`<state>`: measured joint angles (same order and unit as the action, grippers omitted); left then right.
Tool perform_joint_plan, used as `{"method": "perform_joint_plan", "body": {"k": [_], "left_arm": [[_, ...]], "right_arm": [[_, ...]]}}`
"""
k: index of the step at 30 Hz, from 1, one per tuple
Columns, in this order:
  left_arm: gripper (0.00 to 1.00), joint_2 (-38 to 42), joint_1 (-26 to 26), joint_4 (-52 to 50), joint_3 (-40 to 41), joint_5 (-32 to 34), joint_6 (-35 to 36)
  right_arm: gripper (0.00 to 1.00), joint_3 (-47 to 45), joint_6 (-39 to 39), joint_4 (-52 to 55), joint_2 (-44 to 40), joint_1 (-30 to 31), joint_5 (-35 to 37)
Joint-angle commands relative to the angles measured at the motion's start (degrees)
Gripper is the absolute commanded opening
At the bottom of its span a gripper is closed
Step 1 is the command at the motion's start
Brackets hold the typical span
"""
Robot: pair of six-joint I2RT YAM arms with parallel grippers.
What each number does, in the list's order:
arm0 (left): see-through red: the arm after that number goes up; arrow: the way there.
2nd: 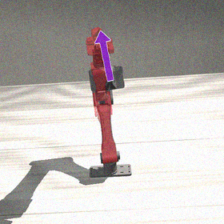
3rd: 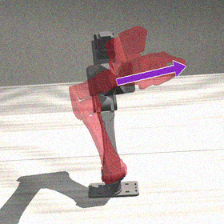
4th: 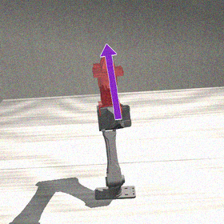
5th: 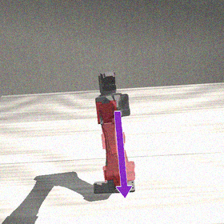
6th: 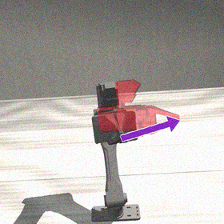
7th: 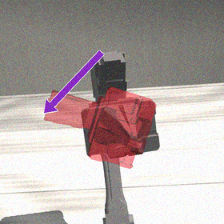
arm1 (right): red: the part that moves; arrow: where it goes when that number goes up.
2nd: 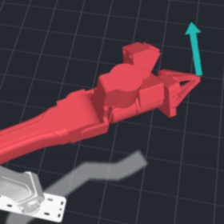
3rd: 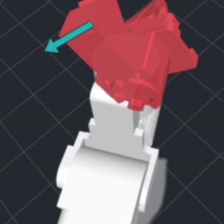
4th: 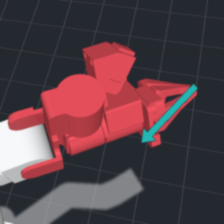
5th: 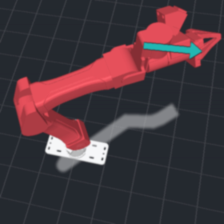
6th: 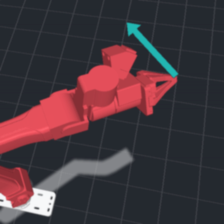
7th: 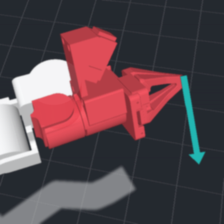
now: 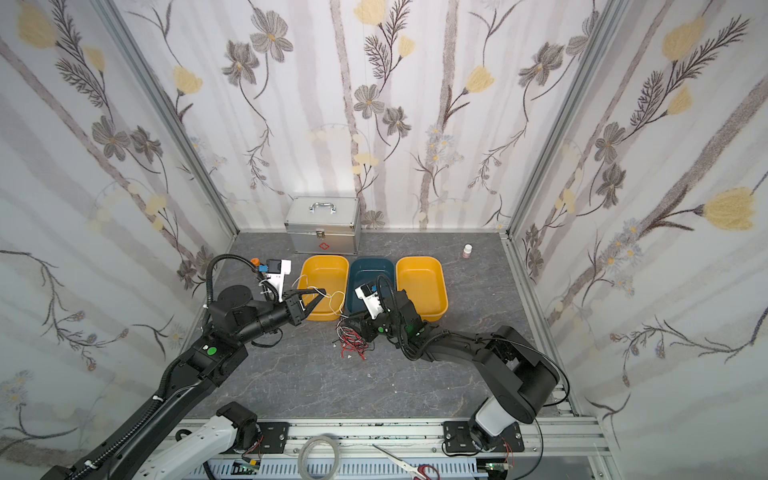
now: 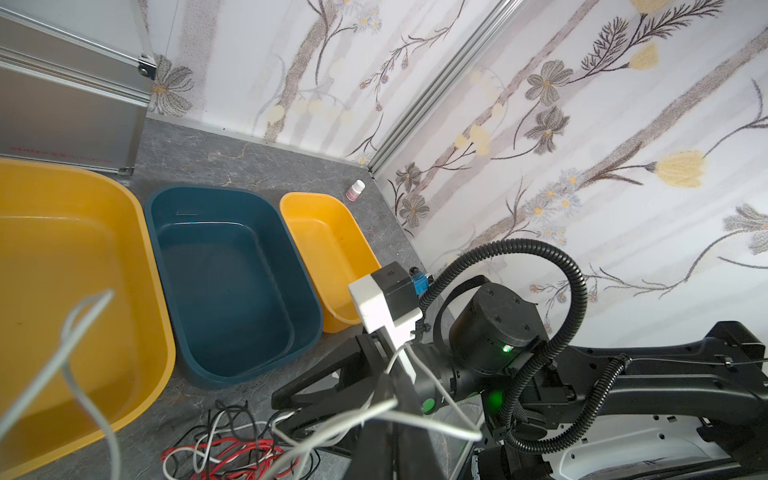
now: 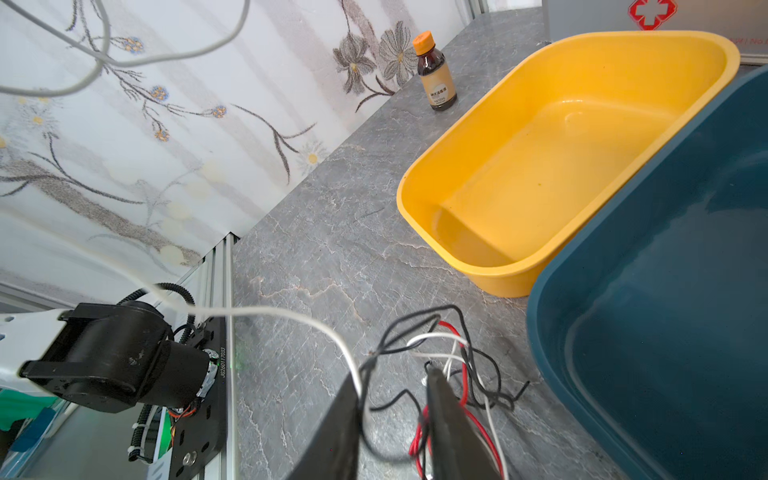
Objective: Untangle and sort cables by color
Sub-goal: Untie the cable.
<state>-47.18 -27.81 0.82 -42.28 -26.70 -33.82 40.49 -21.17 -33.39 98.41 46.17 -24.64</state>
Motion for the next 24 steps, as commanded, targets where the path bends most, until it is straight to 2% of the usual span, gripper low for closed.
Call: {"method": "perform_joint_plan", "body": {"k": [1,9,14,18,21,24], "left_arm": [[0.0,0.1,0.0,0.9,0.2,0.4,0.5],[0.0,-0.1,0.0,1.8,0.1,0.0,0.1],[0.0,0.1,0.0,1.7,-0.2,-0.7,0.0],[0.0,0.0,0.0,1.8,-0.4,-0.9,0.1],[0.0,0.2,0.0,1.9,-0.5,-0.6,0.1],[0.0,0.8,0.0,1.9,-0.4,0.2,0.1]], "right_arm": [[0.37,-0.5,0.4,-0.4,-0.2,0.1,-1.5],[0.39,1.6,0.0,-0.7,3.3,1.1,-0.8],[0.39,7.1,-1.9,4.5,6.5,0.1,4.8],[0.43,8.6,-2.4,3.3,8.0,-0.5,2.8],[0.37,9.5,-2.7,3.6,9.2,-0.5,0.3],[0.26,9.0,-3.4,3.8,9.8,-0.5,-0.4]]}}
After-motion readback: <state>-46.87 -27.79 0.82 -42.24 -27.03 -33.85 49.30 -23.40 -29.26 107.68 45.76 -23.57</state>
